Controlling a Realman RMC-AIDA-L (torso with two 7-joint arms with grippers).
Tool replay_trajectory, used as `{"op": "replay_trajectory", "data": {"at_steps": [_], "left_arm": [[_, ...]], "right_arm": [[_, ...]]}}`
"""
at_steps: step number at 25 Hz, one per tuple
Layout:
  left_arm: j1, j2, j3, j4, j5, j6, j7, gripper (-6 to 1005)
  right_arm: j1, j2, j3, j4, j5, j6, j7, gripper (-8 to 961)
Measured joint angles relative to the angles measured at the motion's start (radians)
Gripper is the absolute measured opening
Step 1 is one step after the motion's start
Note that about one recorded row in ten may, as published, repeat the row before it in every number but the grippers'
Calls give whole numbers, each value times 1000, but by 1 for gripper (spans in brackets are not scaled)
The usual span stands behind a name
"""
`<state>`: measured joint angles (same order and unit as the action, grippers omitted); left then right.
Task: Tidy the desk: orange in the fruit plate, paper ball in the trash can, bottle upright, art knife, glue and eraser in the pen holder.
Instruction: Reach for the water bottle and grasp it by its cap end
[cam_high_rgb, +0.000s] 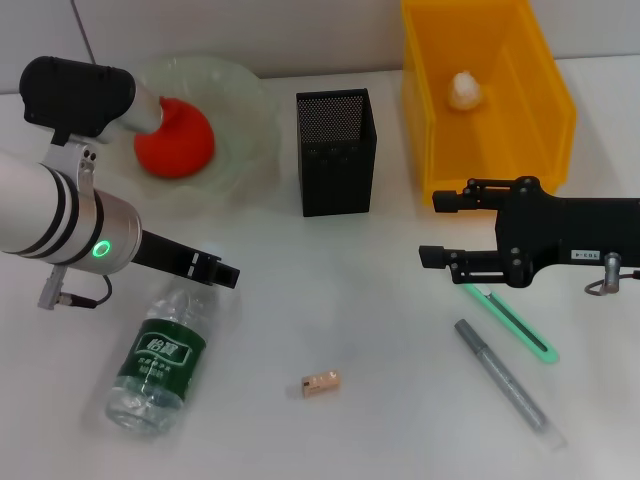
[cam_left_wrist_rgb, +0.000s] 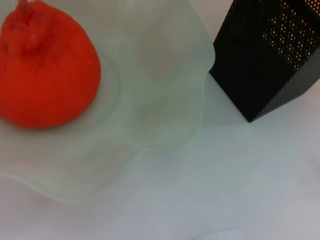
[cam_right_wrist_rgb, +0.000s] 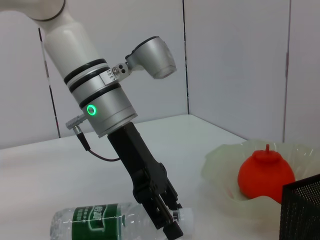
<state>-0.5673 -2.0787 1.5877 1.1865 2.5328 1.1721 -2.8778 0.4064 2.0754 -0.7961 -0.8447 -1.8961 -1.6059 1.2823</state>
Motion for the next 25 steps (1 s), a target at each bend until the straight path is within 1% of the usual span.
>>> {"op": "replay_trajectory", "data": {"at_steps": [3,8,16,25], "left_arm": [[-4,0,0,0,0,0,0,797],[-8,0,0,0,12,-3,0,592],[-12,0,0,-3,12,-3,0,587],[-33,0,0,-37,12,-11,0,575]], "right_arm": [[0,0,0,0,0,3,0,710],[2,0,0,0,0,7,0,710],[4,2,0,0,0,7,0,710],[5,2,0,1,0,8,0,709]]}}
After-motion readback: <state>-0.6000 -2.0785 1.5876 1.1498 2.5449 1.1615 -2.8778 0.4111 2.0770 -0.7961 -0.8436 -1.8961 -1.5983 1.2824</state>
